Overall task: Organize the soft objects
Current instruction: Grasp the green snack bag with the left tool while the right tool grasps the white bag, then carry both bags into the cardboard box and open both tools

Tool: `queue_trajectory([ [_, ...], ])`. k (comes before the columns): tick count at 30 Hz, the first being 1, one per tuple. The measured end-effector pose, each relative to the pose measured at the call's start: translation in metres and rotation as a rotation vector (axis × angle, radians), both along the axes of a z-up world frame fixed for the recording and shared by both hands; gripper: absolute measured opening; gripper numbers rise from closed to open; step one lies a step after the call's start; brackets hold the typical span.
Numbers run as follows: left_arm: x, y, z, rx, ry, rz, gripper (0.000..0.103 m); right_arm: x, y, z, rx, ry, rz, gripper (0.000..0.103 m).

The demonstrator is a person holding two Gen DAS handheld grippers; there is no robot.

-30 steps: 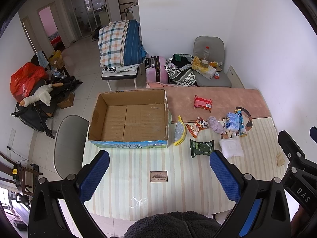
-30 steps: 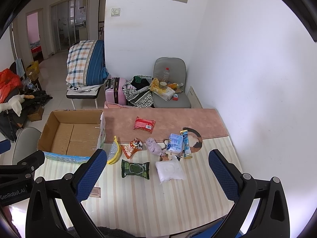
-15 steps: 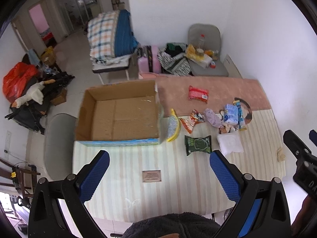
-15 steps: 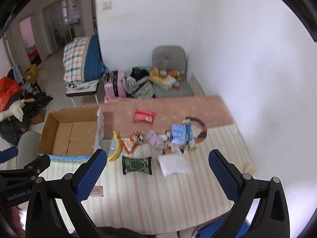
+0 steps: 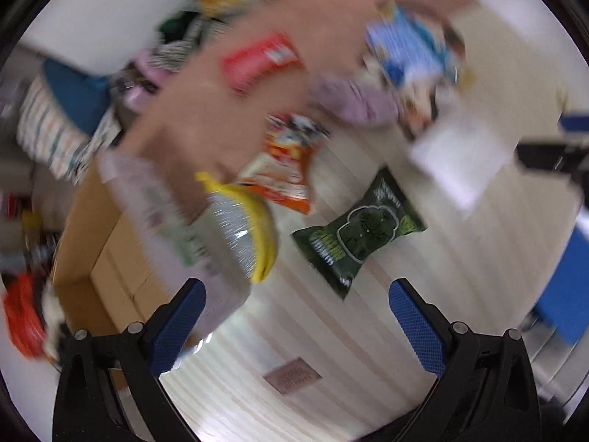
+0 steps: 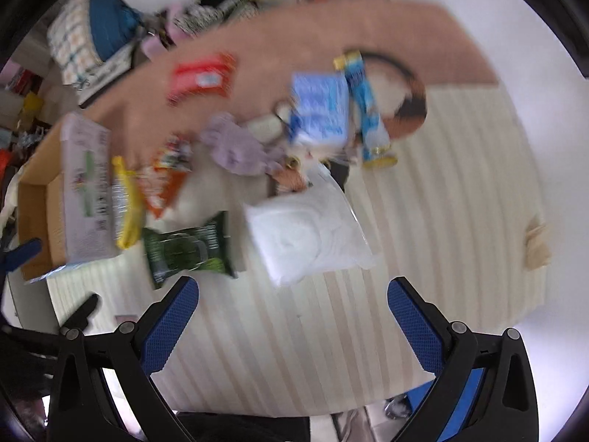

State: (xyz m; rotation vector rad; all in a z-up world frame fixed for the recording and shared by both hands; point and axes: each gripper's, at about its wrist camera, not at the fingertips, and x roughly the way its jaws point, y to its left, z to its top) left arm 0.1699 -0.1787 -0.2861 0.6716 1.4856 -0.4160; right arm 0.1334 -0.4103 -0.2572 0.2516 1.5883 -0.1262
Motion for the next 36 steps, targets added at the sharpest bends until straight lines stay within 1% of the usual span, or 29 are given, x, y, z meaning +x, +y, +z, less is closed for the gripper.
queue_trajectory([
  [2, 0.000, -0.017, -0.028, 0.021, 0.036, -0.074, 0.102, 0.000, -0.018, -0.025, 0.056, 0.027, -0.096, 0.103],
  [4, -0.001, -0.032, -0.056, 0.065, 0.073, -0.142, 0.102, -0.004, -0.031, -0.044, 0.126, 0.064, -0.216, 0.103],
  [5, -0.003, -0.038, -0.070, 0.083, 0.099, -0.174, 0.102, -0.004, -0.034, -0.052, 0.155, 0.074, -0.258, 0.103],
  [7, -0.007, -0.049, -0.092, 0.127, 0.113, -0.229, 0.101, -0.002, -0.037, -0.068, 0.182, 0.099, -0.338, 0.103],
  [8, -0.007, -0.051, -0.100, 0.135, 0.125, -0.231, 0.090, -0.001, -0.037, -0.077, 0.202, 0.110, -0.387, 0.103],
  [9, -0.006, -0.051, -0.104, 0.129, 0.145, -0.213, 0.074, 0.000, -0.037, -0.084, 0.218, 0.126, -0.435, 0.103],
  [10, -0.004, -0.049, -0.107, 0.117, 0.171, -0.172, 0.065, 0.002, -0.036, -0.089, 0.225, 0.136, -0.470, 0.103],
  [11, 0.000, -0.044, -0.110, 0.101, 0.206, -0.106, 0.052, 0.003, -0.038, -0.095, 0.243, 0.138, -0.515, 0.103],
  [12, 0.003, -0.039, -0.112, 0.090, 0.229, -0.036, 0.050, 0.007, -0.038, -0.102, 0.254, 0.136, -0.559, 0.103],
  [13, 0.006, -0.031, -0.113, 0.064, 0.255, 0.039, 0.050, 0.011, -0.037, -0.105, 0.247, 0.142, -0.573, 0.103],
  [15, 0.010, -0.009, -0.116, 0.036, 0.309, 0.246, 0.050, 0.025, -0.031, -0.121, 0.165, 0.195, -0.563, 0.103],
  [16, 0.010, -0.001, -0.118, 0.023, 0.336, 0.315, 0.050, 0.031, -0.029, -0.126, 0.136, 0.214, -0.545, 0.103],
  [17, 0.009, 0.012, -0.120, -0.012, 0.380, 0.420, 0.050, 0.039, -0.022, -0.133, 0.091, 0.242, -0.489, 0.103],
  [18, 0.007, 0.020, -0.122, -0.037, 0.411, 0.489, 0.050, 0.043, -0.015, -0.136, 0.061, 0.260, -0.433, 0.103],
  [19, 0.006, 0.028, -0.121, -0.053, 0.432, 0.531, 0.050, 0.047, -0.005, -0.139, 0.037, 0.260, -0.354, 0.103],
  [20, 0.004, 0.033, -0.119, -0.075, 0.433, 0.565, 0.050, 0.048, 0.007, -0.139, 0.018, 0.254, -0.253, 0.103],
  [21, 0.002, 0.035, -0.118, -0.091, 0.445, 0.581, 0.050, 0.048, 0.017, -0.138, 0.008, 0.250, -0.157, 0.102],
  [22, -0.001, 0.038, -0.118, -0.101, 0.459, 0.588, 0.050, 0.045, 0.030, -0.137, -0.002, 0.254, -0.030, 0.101],
  [24, -0.003, 0.043, -0.116, -0.106, 0.471, 0.595, 0.050, 0.034, 0.043, -0.132, -0.035, 0.268, 0.117, 0.100],
  [25, -0.005, 0.045, -0.115, -0.107, 0.476, 0.596, 0.050, 0.028, 0.043, -0.127, -0.066, 0.265, 0.140, 0.100],
  [26, -0.007, 0.044, -0.117, -0.112, 0.478, 0.603, 0.052, 0.024, 0.040, -0.122, -0.088, 0.250, 0.126, 0.100],
  [27, -0.007, 0.044, -0.120, -0.120, 0.483, 0.613, 0.054, 0.018, 0.033, -0.114, -0.102, 0.229, 0.083, 0.100],
  [28, 0.005, 0.048, -0.116, -0.124, 0.489, 0.618, 0.055, 0.012, 0.028, -0.109, -0.085, 0.219, 0.034, 0.101],
  [29, 0.004, 0.050, -0.115, -0.131, 0.494, 0.626, 0.057, 0.009, 0.024, -0.108, -0.060, 0.217, -0.011, 0.103],
  [30, 0.004, 0.051, -0.114, -0.134, 0.495, 0.635, 0.057, 0.004, 0.019, -0.109, -0.018, 0.220, -0.072, 0.103],
  [32, 0.005, 0.050, -0.116, -0.130, 0.493, 0.638, 0.057, 0.000, 0.016, -0.115, 0.034, 0.218, -0.140, 0.103],
  [34, 0.007, 0.049, -0.115, -0.123, 0.480, 0.632, 0.057, -0.005, 0.019, -0.128, 0.046, 0.241, -0.175, 0.103],
  [35, 0.005, 0.048, -0.116, -0.113, 0.467, 0.626, 0.054, -0.007, 0.023, -0.134, 0.055, 0.240, -0.194, 0.103],
  [36, 0.005, 0.049, -0.117, -0.102, 0.449, 0.621, 0.046, -0.009, 0.027, -0.139, 0.052, 0.235, -0.202, 0.103],
])
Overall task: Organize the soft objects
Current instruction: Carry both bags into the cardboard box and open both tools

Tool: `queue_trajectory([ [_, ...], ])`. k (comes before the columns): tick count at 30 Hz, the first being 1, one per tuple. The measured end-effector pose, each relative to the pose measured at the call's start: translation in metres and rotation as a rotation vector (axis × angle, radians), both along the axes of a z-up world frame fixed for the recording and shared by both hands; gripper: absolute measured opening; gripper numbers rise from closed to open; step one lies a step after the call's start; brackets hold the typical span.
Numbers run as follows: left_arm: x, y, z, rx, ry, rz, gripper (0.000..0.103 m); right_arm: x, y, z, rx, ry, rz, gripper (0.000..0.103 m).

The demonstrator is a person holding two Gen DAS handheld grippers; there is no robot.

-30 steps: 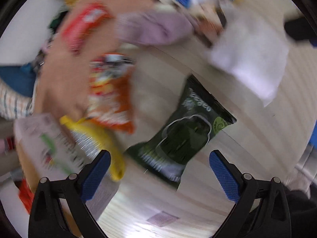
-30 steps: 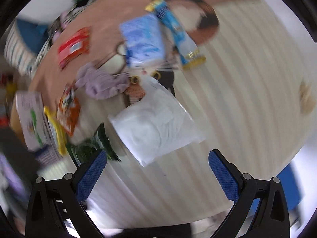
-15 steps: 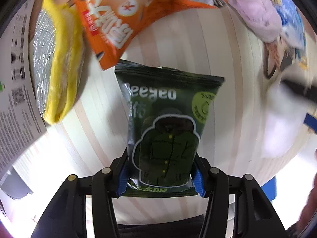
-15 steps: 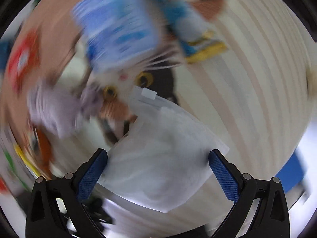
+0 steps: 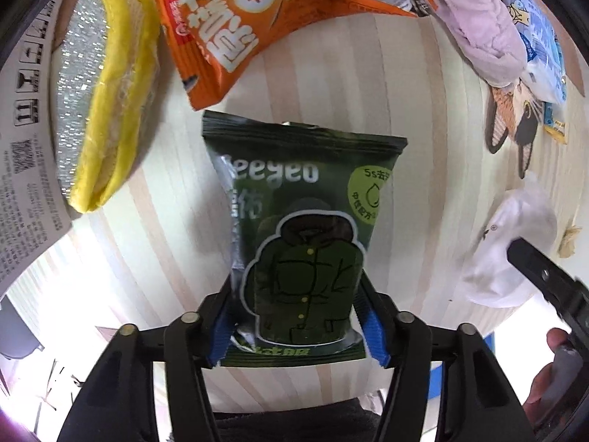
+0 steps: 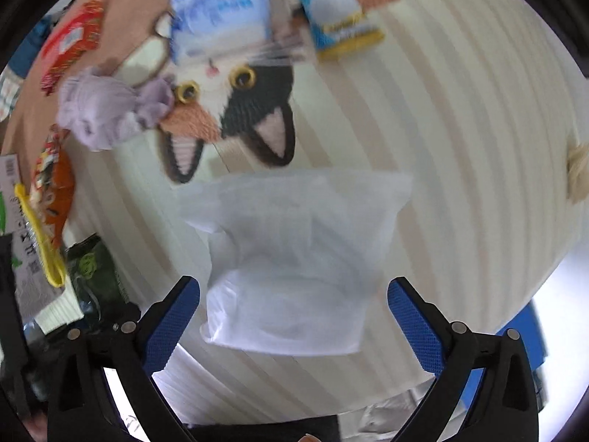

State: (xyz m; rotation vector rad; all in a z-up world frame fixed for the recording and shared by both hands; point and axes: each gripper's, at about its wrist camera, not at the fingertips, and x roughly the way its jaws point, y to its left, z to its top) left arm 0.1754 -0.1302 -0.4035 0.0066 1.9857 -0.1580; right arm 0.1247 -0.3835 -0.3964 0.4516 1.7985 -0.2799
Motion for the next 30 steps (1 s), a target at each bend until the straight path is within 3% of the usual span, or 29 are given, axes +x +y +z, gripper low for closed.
queue_trajectory([
  [1, 0.005, -0.003, -0.006, 0.010, -0.001, -0.005, 0.044, -0.003, 0.004, -0.004, -0.010, 0.007, -0.002, 0.103],
  [2, 0.003, -0.002, -0.003, 0.008, -0.013, -0.009, 0.042, -0.007, 0.007, -0.007, -0.017, 0.015, -0.017, 0.097],
  [3, 0.001, -0.002, 0.000, 0.008, -0.021, -0.015, 0.040, -0.011, 0.009, -0.008, -0.011, 0.009, -0.040, 0.084],
  [6, -0.010, -0.001, 0.019, 0.011, -0.061, -0.049, 0.033, -0.025, 0.024, 0.001, -0.028, -0.041, -0.054, 0.075],
  [12, -0.023, 0.006, 0.064, -0.043, -0.140, -0.024, 0.032, -0.050, 0.062, 0.044, -0.001, -0.145, -0.011, 0.071],
  [17, -0.027, 0.034, 0.133, -0.113, -0.238, 0.039, 0.032, -0.053, 0.111, 0.117, 0.059, -0.259, 0.070, 0.071],
  [24, 0.006, 0.133, 0.241, -0.152, -0.423, 0.153, 0.032, 0.004, 0.160, 0.234, 0.174, -0.426, 0.212, 0.071],
  [27, 0.030, 0.190, 0.253, -0.126, -0.441, 0.191, 0.032, 0.036, 0.225, 0.254, 0.212, -0.457, 0.280, 0.071],
  [30, 0.048, 0.245, 0.234, -0.100, -0.416, 0.236, 0.032, 0.066, 0.298, 0.254, 0.228, -0.448, 0.326, 0.071],
])
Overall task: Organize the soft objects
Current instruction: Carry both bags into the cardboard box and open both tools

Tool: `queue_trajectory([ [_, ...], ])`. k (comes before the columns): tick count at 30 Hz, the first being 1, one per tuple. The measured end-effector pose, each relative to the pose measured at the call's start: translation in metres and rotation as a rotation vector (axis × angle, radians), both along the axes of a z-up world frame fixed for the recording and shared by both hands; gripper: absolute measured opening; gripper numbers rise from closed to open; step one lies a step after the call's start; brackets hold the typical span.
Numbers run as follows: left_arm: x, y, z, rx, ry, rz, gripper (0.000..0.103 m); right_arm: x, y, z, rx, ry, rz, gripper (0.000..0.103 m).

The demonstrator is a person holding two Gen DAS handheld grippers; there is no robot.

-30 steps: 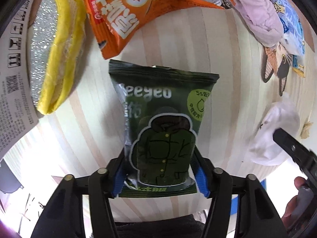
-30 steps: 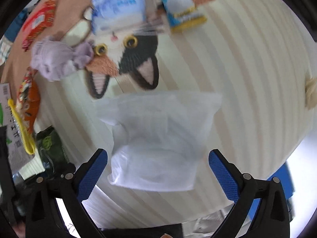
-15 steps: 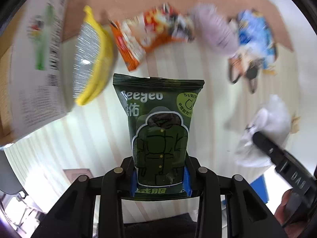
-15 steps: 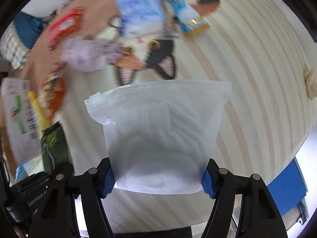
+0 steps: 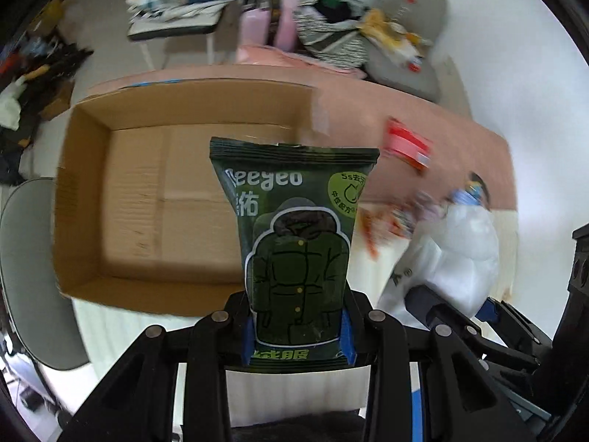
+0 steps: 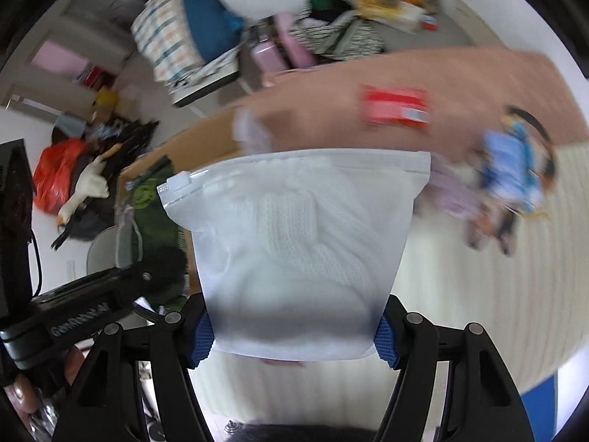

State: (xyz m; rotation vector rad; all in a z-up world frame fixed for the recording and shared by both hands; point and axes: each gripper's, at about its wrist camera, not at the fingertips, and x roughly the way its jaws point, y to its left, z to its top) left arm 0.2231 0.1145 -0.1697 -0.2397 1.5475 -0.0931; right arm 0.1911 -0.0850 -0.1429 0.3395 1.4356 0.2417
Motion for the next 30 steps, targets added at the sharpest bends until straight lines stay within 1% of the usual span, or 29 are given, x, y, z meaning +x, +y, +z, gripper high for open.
queue_trajectory([
  [1, 0.007, 0.018, -0.008, 0.007, 0.016, 0.017, 0.032, 0.014, 0.026, -0.003, -0.012, 0.005, 0.016, 0.071],
  [3, 0.022, 0.045, -0.029, 0.016, 0.047, 0.043, 0.032, 0.029, 0.060, -0.014, -0.044, 0.011, 0.036, 0.071],
  [4, 0.029, 0.058, -0.039, 0.010, 0.067, 0.055, 0.032, 0.045, 0.080, -0.024, -0.054, 0.022, 0.047, 0.071],
  [5, 0.039, 0.076, -0.053, -0.004, 0.100, 0.069, 0.032, 0.053, 0.094, -0.031, -0.063, 0.031, 0.054, 0.071],
  [7, 0.052, 0.094, -0.073, -0.021, 0.140, 0.073, 0.032, 0.069, 0.120, -0.050, -0.088, 0.049, 0.069, 0.071],
  [10, 0.071, 0.105, -0.098, -0.006, 0.166, 0.057, 0.032, 0.088, 0.149, -0.079, -0.122, 0.068, 0.093, 0.071],
  [12, 0.081, 0.115, -0.108, 0.005, 0.178, 0.044, 0.032, 0.098, 0.167, -0.098, -0.151, 0.083, 0.117, 0.071],
  [14, 0.088, 0.119, -0.119, -0.011, 0.195, 0.028, 0.032, 0.111, 0.170, -0.127, -0.178, 0.104, 0.129, 0.071],
  [16, 0.096, 0.122, -0.132, -0.048, 0.218, 0.006, 0.032, 0.114, 0.175, -0.140, -0.193, 0.125, 0.140, 0.071],
  [19, 0.100, 0.118, -0.146, -0.070, 0.243, -0.032, 0.032, 0.120, 0.179, -0.163, -0.214, 0.151, 0.144, 0.071],
  [22, 0.103, 0.109, -0.163, -0.084, 0.275, -0.053, 0.032, 0.123, 0.182, -0.177, -0.240, 0.160, 0.154, 0.072],
  [25, 0.105, 0.108, -0.174, -0.089, 0.284, -0.037, 0.032, 0.126, 0.180, -0.189, -0.264, 0.174, 0.151, 0.072],
  [28, 0.105, 0.110, -0.178, -0.095, 0.288, -0.014, 0.033, 0.127, 0.179, -0.192, -0.265, 0.178, 0.145, 0.073],
  [30, 0.101, 0.111, -0.174, -0.067, 0.294, -0.019, 0.035, 0.126, 0.178, -0.194, -0.267, 0.179, 0.143, 0.075],
])
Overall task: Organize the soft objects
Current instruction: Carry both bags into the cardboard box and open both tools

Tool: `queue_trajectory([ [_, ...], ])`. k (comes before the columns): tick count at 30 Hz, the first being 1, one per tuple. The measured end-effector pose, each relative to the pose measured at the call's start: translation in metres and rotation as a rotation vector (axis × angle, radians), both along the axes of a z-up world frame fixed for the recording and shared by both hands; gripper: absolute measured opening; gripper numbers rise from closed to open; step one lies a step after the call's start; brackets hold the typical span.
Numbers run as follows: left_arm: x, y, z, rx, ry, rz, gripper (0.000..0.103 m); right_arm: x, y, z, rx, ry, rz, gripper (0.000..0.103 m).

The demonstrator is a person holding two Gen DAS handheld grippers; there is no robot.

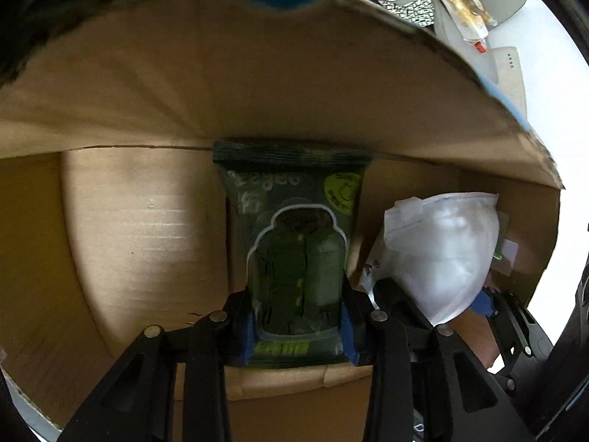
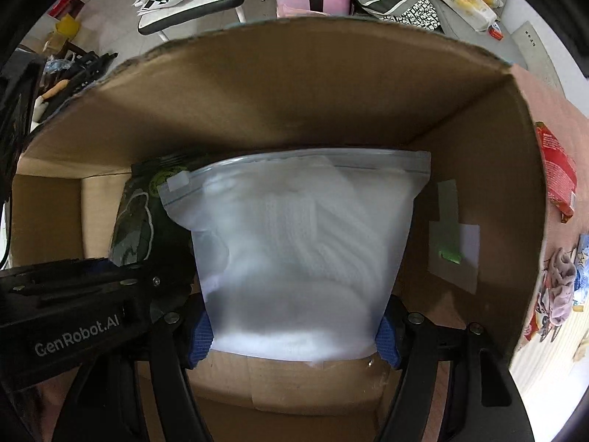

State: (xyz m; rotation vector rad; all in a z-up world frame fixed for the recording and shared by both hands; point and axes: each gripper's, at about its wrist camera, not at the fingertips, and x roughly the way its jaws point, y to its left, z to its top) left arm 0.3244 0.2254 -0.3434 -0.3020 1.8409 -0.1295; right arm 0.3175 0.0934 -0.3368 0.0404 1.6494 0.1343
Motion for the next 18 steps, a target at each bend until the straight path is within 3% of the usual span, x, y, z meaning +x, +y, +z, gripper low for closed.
queue_trajectory([
  [2, -0.005, 0.000, 0.007, 0.014, 0.001, -0.023, 0.036, -0.002, -0.001, 0.002, 0.010, 0.010, -0.005, 0.077],
  [5, -0.008, -0.001, 0.019, 0.049, -0.017, -0.047, 0.067, -0.005, -0.006, 0.008, 0.035, 0.006, -0.016, 0.082],
  [7, -0.013, 0.000, 0.036, 0.079, -0.059, -0.055, 0.076, -0.005, -0.010, 0.013, 0.034, -0.005, -0.020, 0.087],
  [9, -0.019, 0.001, 0.055, 0.104, -0.102, -0.061, 0.092, -0.009, -0.011, 0.027, 0.023, -0.024, -0.010, 0.103],
  [12, -0.037, 0.004, 0.086, 0.143, -0.166, -0.057, 0.099, -0.019, -0.015, 0.054, 0.000, -0.068, 0.010, 0.103],
  [18, -0.073, 0.015, 0.132, 0.220, -0.268, -0.041, 0.101, -0.060, -0.016, 0.098, -0.005, -0.124, 0.014, 0.103],
])
